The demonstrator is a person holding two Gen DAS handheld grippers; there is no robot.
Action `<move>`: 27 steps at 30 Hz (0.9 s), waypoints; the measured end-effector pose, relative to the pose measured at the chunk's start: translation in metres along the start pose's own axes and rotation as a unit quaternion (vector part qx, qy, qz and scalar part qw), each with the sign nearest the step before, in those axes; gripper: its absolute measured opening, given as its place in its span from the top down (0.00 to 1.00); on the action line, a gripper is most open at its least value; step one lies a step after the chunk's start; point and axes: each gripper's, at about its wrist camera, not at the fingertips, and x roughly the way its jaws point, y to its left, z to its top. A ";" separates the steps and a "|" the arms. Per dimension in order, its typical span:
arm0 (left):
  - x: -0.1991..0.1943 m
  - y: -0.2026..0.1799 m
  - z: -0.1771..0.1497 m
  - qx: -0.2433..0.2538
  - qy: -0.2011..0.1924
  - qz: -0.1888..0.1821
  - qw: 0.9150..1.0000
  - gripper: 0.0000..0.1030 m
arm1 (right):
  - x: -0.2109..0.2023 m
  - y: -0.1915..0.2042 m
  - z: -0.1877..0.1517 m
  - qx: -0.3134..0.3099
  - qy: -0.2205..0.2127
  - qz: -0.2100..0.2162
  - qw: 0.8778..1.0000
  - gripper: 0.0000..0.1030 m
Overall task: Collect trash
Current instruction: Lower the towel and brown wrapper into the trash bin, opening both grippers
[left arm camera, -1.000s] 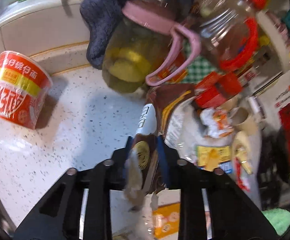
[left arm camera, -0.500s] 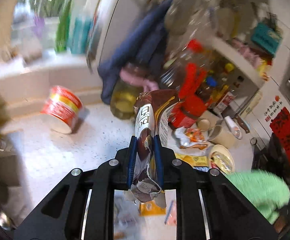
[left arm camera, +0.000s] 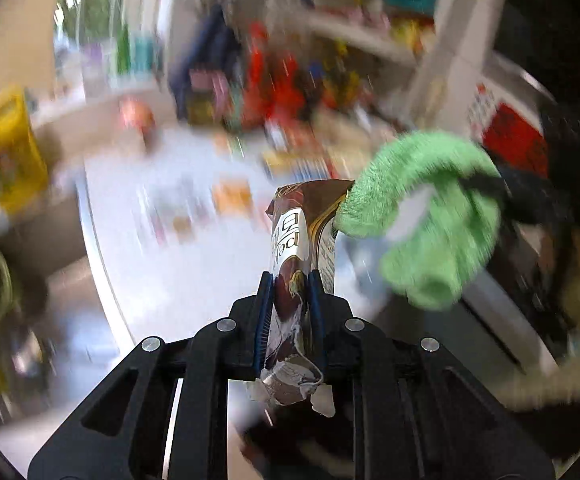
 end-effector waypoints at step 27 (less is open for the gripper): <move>0.221 -0.019 -0.162 -0.024 0.222 0.074 0.972 0.40 | 0.143 -0.074 -0.218 0.067 0.240 -0.128 0.960 0.05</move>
